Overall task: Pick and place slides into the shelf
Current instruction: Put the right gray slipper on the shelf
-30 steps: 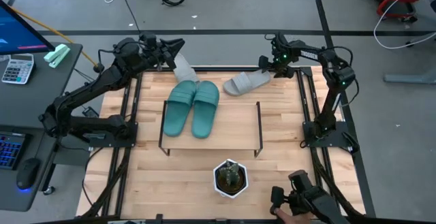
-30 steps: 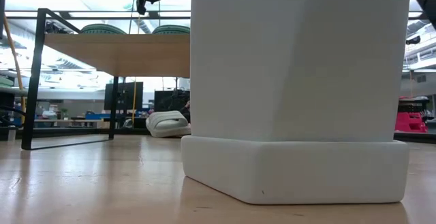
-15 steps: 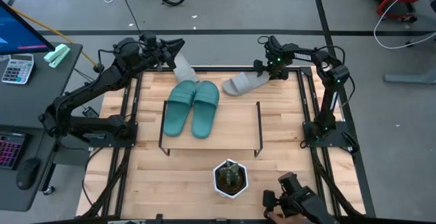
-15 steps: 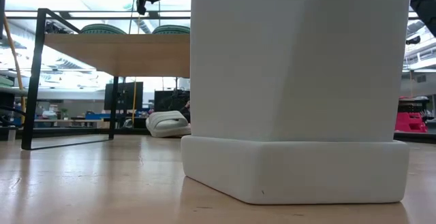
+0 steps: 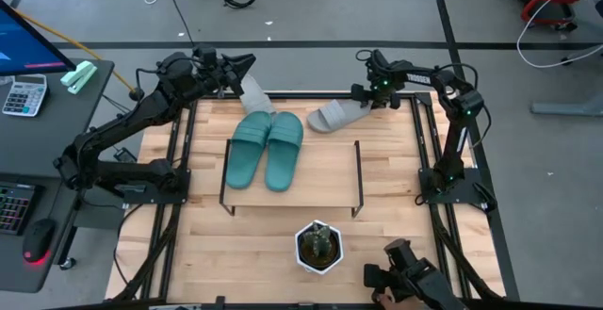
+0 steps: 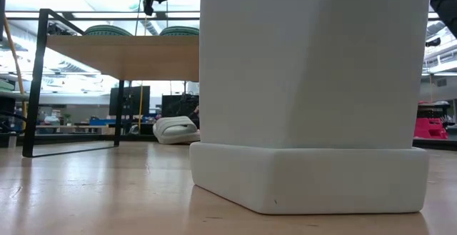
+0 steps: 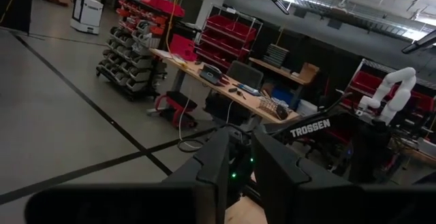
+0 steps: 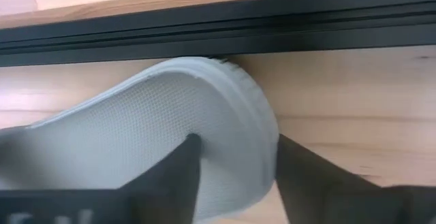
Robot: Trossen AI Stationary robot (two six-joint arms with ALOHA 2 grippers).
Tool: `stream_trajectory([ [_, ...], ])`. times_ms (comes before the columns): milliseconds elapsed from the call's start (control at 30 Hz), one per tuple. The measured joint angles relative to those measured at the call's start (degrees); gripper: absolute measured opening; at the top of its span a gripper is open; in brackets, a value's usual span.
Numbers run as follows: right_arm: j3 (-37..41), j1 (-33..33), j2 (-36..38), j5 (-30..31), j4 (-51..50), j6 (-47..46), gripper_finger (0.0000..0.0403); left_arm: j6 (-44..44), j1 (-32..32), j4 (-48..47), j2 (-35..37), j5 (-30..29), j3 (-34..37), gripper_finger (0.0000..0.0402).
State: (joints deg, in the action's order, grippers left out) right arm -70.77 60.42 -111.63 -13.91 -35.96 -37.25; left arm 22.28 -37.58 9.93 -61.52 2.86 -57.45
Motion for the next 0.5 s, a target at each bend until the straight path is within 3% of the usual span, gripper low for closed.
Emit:
stream_trajectory([
  [233, 0.0, 0.3, 0.1, -2.0, 0.0, 3.4, 0.0051, 0.0, 0.0, 0.0, 0.0, 0.0, 0.0, 0.0064],
  [500, 0.0, 0.3, 4.2, -8.0, 2.5, 4.1, 0.0044, 0.0, 0.0, 0.0, 0.0, 0.0, 0.0, 0.0062],
])
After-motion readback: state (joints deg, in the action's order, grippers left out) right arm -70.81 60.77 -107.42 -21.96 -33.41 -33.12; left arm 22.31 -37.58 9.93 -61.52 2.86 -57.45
